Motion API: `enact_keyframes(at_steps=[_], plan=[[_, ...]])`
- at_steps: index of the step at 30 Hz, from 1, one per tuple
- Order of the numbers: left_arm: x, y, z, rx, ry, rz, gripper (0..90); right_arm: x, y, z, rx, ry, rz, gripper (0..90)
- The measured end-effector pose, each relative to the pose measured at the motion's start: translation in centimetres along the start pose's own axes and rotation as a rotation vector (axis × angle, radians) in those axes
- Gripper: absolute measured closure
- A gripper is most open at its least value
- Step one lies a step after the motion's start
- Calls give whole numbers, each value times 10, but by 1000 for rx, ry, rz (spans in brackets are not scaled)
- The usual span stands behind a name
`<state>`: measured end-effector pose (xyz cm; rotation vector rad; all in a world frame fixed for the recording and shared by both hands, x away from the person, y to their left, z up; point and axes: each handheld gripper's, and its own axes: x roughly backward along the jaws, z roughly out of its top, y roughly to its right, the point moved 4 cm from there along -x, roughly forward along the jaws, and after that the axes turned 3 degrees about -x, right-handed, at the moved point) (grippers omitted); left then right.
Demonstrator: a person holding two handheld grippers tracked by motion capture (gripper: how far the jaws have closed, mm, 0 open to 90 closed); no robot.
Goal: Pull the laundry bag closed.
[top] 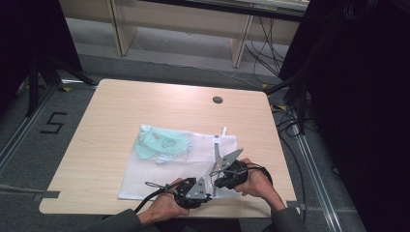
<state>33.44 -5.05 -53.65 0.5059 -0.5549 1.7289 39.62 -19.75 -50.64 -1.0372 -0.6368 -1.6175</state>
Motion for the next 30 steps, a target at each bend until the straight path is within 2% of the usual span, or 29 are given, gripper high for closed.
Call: enact_keyframes(at_steps=[3,4,5,9,19,21,27,30], plan=[[1,0,0,0,-2,-6,877,1,2,0,-4,3,-8,867],[1,-2,0,-18,-17,-1,877,1,3,0,-4,2,-11,867],[1,-1,0,-5,-4,1,877,0,4,0,-1,0,-15,867],[0,-1,0,1,1,-2,877,0,6,0,-3,6,-26,867],[2,-1,1,-17,-6,-4,879,1,10,2,-4,1,-41,867],[2,-1,1,-4,5,2,879,0,11,2,5,5,-41,867],[3,-3,1,-8,-5,-4,880,1,12,3,4,9,-43,867],[2,-1,2,-11,-3,-4,880,1,15,3,8,4,-60,867]])
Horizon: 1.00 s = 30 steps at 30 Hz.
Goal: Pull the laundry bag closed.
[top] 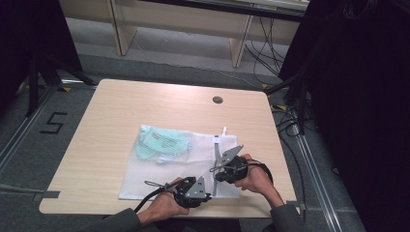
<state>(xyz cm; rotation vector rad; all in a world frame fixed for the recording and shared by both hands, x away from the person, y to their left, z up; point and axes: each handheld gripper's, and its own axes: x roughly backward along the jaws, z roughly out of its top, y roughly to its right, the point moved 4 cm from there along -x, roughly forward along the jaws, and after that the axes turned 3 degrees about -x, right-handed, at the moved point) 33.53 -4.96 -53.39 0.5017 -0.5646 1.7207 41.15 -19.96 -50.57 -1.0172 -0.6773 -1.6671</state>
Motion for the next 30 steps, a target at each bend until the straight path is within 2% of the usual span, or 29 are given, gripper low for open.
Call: enact_keyframes(at_steps=[1,2,5,6,7,8,9,10,11,12,14,22,24,27,29,30], plan=[[0,0,0,-8,-5,-1,879,-1,2,1,23,10,5,867],[0,0,0,-12,-6,1,880,0,1,0,-6,3,2,867],[0,-1,0,-3,3,6,880,0,4,1,16,8,5,868],[1,-2,0,-13,-9,5,879,0,5,1,23,6,-5,867],[1,-2,0,-7,-4,4,879,-1,5,1,20,11,4,867],[1,-1,0,-3,3,7,879,0,3,1,-12,4,0,867],[0,-1,0,0,9,8,879,0,3,1,-17,0,-3,867],[0,-1,1,1,8,3,880,-1,6,2,20,9,-3,867],[0,0,1,1,10,5,879,-1,8,1,17,5,-9,867],[0,0,1,0,8,4,879,0,7,1,-8,3,-16,867],[0,0,0,-3,4,6,879,0,10,1,-3,6,-27,867],[1,-3,-1,-1,-2,4,878,-1,14,4,-8,10,-16,867],[1,-3,-1,-3,3,5,878,-1,17,5,-9,8,-36,867],[1,-3,-1,-3,4,7,878,-1,20,5,-16,9,-39,867],[1,-3,-1,-2,2,8,878,-3,22,6,5,12,-29,867],[1,-3,-1,-3,0,11,878,-4,22,6,-5,9,-24,867]])
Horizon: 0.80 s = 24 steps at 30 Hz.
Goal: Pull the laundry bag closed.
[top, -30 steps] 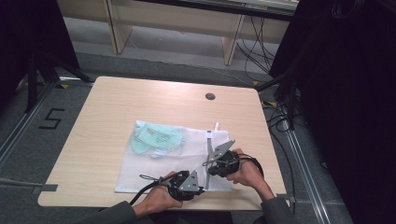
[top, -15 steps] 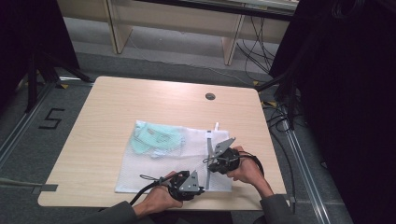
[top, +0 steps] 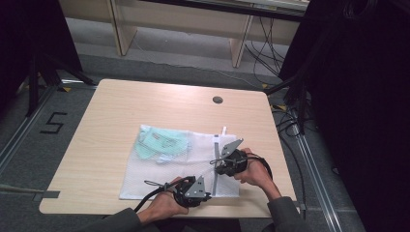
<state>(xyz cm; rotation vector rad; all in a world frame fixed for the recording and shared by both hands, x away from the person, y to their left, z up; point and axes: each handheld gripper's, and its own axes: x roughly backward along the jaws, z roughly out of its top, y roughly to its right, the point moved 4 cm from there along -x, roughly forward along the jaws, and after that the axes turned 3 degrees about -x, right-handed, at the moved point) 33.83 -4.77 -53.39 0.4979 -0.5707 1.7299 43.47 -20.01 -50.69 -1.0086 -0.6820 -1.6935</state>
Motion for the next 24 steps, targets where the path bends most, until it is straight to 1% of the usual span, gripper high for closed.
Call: enact_keyframes(at_steps=[1,2,3,5,6,7,8,10,11,12,13,15,16,17,19,24], plan=[[0,0,0,6,2,-4,878,0,0,0,-7,-2,-8,867],[0,0,0,10,6,0,878,0,0,1,-3,-4,-6,867],[1,0,0,11,4,-7,878,0,0,1,-2,-3,-4,867],[0,0,1,9,6,-2,879,0,2,1,-6,-4,-15,867],[1,-1,0,-7,-5,0,878,0,4,1,14,2,-12,867],[1,-1,0,-5,-3,-2,879,0,4,1,-6,-1,-15,867],[0,0,0,7,4,-5,878,0,4,1,-12,1,-19,867],[0,0,0,12,4,-9,879,0,5,1,-9,0,-23,867],[1,0,1,11,5,-5,878,-1,7,2,8,2,-15,867],[1,0,1,12,7,-5,878,-1,7,2,8,1,-15,867],[1,-1,1,11,7,-3,878,0,7,2,-10,-1,-26,867],[1,-2,1,14,8,3,878,0,8,3,-10,1,-25,867],[1,-2,1,20,8,-1,878,0,8,3,-9,3,-27,867],[2,-3,1,14,8,6,878,1,8,3,-10,5,-29,867],[2,-3,1,17,11,3,878,1,9,3,-13,11,-24,867],[2,-2,1,19,12,2,879,1,10,4,-13,10,-37,867]])
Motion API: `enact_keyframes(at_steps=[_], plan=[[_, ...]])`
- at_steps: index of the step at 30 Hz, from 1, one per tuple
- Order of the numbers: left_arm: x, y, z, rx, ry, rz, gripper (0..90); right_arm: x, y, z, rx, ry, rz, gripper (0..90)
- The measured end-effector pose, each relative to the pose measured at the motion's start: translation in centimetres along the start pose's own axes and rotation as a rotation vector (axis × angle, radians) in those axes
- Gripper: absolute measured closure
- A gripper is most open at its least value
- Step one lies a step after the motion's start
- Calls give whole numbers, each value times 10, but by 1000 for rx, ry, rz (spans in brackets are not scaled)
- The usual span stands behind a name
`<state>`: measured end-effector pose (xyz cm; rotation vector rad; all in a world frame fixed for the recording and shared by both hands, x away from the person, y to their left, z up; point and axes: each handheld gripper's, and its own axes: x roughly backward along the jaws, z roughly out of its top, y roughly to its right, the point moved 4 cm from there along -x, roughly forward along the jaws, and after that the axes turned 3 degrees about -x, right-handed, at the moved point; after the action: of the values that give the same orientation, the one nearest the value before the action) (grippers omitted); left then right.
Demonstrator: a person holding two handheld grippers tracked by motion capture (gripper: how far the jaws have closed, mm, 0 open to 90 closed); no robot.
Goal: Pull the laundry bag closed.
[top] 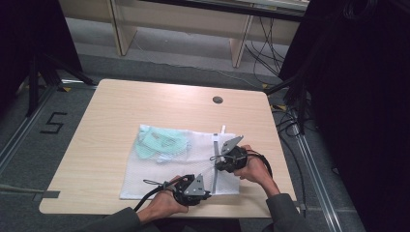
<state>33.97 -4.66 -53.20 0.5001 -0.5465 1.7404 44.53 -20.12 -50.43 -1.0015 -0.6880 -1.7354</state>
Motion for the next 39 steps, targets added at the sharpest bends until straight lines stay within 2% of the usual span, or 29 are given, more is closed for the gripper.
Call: enact_keyframes(at_steps=[1,5,9,10,13,14,16,19,21,25,26,27,28,33,35,36,37,38,39], plan=[[0,0,0,-7,-5,-5,880,-1,2,0,16,3,8,867],[0,0,0,4,3,0,880,0,1,0,-5,3,-2,867],[1,0,1,-1,5,-1,881,0,3,2,12,15,-11,867],[1,0,1,-3,4,0,880,1,3,2,-1,8,-17,867],[0,0,2,8,14,2,880,0,5,2,10,14,-13,867],[1,-1,1,-3,1,-1,880,0,5,2,9,15,-13,867],[2,-1,1,-2,-2,0,880,0,4,2,-13,14,-19,867],[2,-1,1,0,5,6,880,1,5,3,-11,10,-17,867],[2,0,1,-5,-1,-2,881,1,7,4,9,13,-26,867],[1,1,1,-11,-5,-4,881,1,8,3,-8,19,-34,867],[1,0,1,-10,-5,-5,881,1,6,3,-31,15,-30,867],[1,0,1,-7,-2,-3,881,1,7,3,-30,12,-39,867],[1,0,2,-6,3,2,881,1,8,3,-9,14,-49,867],[0,0,2,4,11,5,881,0,10,4,-7,10,-42,867],[1,0,1,-10,-4,-3,881,0,11,4,-9,12,-45,867],[1,0,2,-9,-3,-2,881,0,10,4,-35,15,-43,867],[1,0,2,-5,0,-4,881,0,11,4,-35,14,-43,867],[1,1,2,-6,-2,-5,882,0,11,4,-34,12,-44,867],[1,1,2,-8,-2,-5,882,0,13,5,-9,10,-47,867]])
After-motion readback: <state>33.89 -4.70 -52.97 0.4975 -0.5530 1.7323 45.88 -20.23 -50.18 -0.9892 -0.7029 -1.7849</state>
